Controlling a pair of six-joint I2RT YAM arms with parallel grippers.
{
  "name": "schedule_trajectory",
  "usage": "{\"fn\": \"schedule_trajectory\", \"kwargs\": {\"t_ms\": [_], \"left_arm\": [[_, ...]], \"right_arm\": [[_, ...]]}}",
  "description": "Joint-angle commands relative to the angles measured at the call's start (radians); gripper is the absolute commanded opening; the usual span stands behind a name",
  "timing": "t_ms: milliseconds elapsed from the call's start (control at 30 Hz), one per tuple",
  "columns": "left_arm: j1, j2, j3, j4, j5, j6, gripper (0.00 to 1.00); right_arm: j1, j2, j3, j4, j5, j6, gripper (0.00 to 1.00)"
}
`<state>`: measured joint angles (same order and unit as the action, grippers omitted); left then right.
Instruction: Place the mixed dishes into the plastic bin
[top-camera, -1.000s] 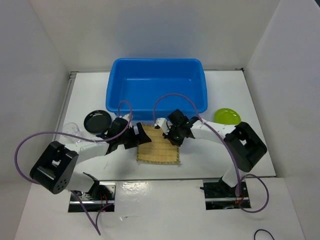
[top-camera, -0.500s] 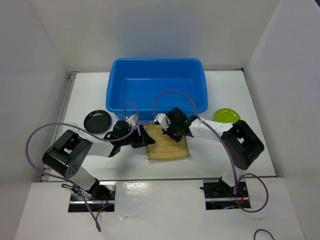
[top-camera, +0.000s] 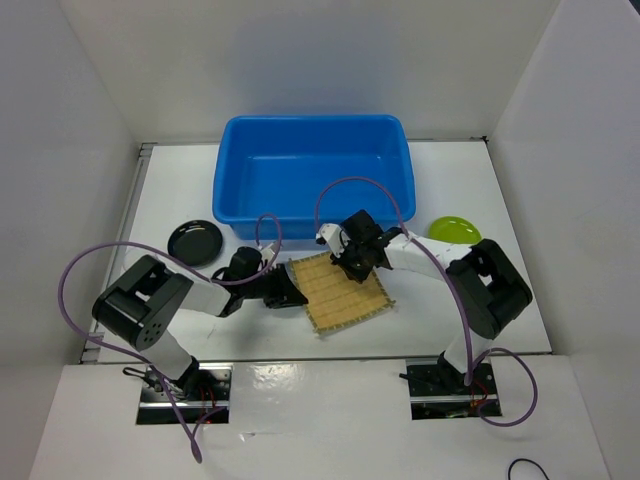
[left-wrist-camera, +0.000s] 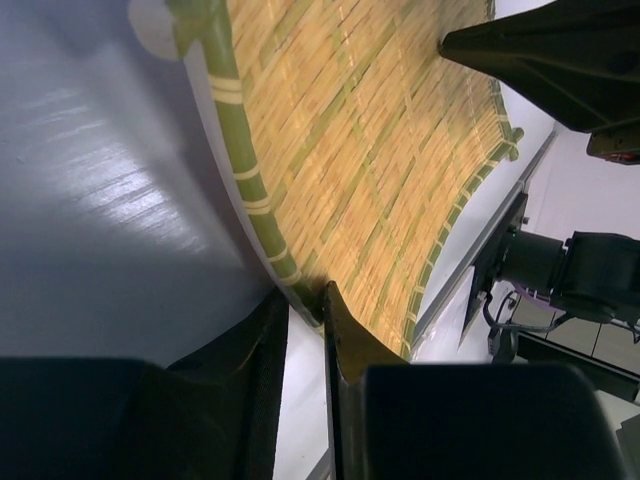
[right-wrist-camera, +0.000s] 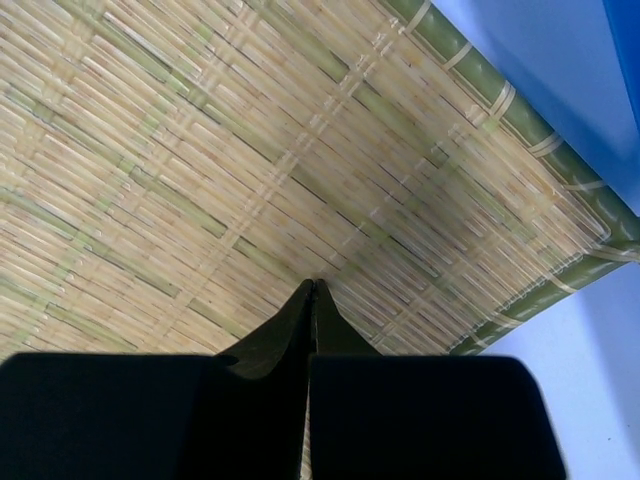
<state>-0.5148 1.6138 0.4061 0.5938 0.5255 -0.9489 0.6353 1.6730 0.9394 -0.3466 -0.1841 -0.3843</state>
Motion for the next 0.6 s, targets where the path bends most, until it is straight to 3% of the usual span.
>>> {"fn": "schedule_trajectory", "kwargs": {"t_ms": [0,33,200,433,567], "left_arm": [[-0.033,0.009,-0.01,-0.017,0.04,0.068,0.08],[-0.033,0.009,-0.01,-0.017,0.041,0.068,0.0],[-0.033,-0.018,-0.01,-0.069,0.041,0.07,0.0],[-0.033,-0.314,0.069,-0.453,-0.013,0.157,0.0],[-0.022,-0.451,0.091,-0.564,-0.032,0.17,0.0]], "right_arm": [[-0.009,0.016,-0.033,-0.005,-0.02,-0.011,0.0],[-0.009,0.016,-0.033,-0.005,-0.029,-0.011,0.0],[-0.032,0.016,-0.033,-0.026,-0.052,-0.021,0.0],[-0.236,-0.18,-0.022,-0.057,-0.224,-0.03,0.0],[-0.31,-0.229,-0.06,-0.086,-0.259,-0.083,0.0]]}}
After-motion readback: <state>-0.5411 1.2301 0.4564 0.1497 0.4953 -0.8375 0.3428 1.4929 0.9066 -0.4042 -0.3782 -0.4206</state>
